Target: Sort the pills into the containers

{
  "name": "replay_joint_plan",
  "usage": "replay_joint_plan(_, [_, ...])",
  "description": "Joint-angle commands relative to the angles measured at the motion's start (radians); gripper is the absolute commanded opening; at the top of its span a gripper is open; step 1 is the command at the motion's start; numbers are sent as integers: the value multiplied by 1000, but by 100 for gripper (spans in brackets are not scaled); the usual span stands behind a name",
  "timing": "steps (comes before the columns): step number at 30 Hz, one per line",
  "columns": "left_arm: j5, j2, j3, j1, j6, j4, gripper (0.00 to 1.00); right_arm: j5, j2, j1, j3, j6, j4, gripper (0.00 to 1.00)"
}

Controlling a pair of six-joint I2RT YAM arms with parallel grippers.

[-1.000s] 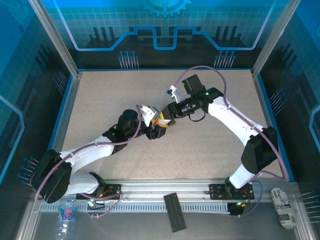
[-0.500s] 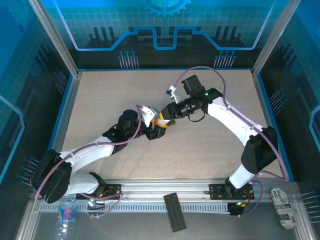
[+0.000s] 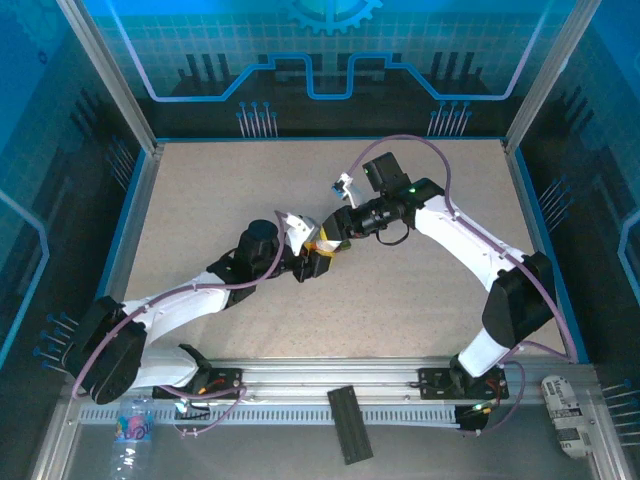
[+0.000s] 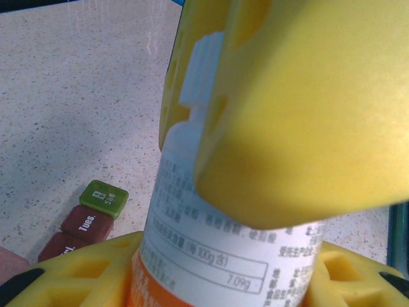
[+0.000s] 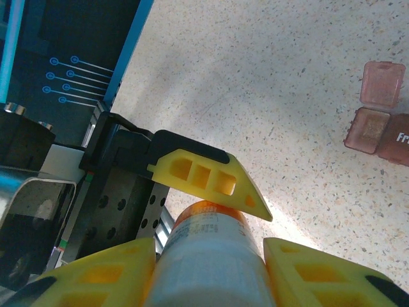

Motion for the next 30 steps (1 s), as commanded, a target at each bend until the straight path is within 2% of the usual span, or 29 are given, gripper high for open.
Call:
replay_joint_plan(1, [1,2,18,-2,-49,40,9,-17,-7,17,-22,11,13,23])
replay_joint_plan(3, [-12,-4,17,-2,-58,39,0,-10,-8,16,-25,13,15,24])
replay_joint_plan(6, [-30,-15,12,-2,-66,27,0,-1,-13,13,-28,23,20,30])
replay_joint_plan(10, [-55,-32,-2,-2,-70,21,0,13,-40,-17,-47,68,49,59])
replay_joint_plan(12, [-67,-42,-10,-2,-70,21,0,1,-74,-45,-65,93,77,69])
replay_joint_plan(14, [-79,-53,-19,-2,-70,20,0,0,-119,-69,-83,111,84,75])
replay_joint_plan(18, [-83,-68,-23,0,-71,10,0,41,-215,-97,-139,143,72,79])
replay_joint_plan(24, [-54,-56,2,-2,-53,-24,0,171,-346,-108,-271,328,178,79])
replay_joint_plan(30, [-31,-38,44,-1,-21,-88,0,229,-331,-72,-257,401,238,79])
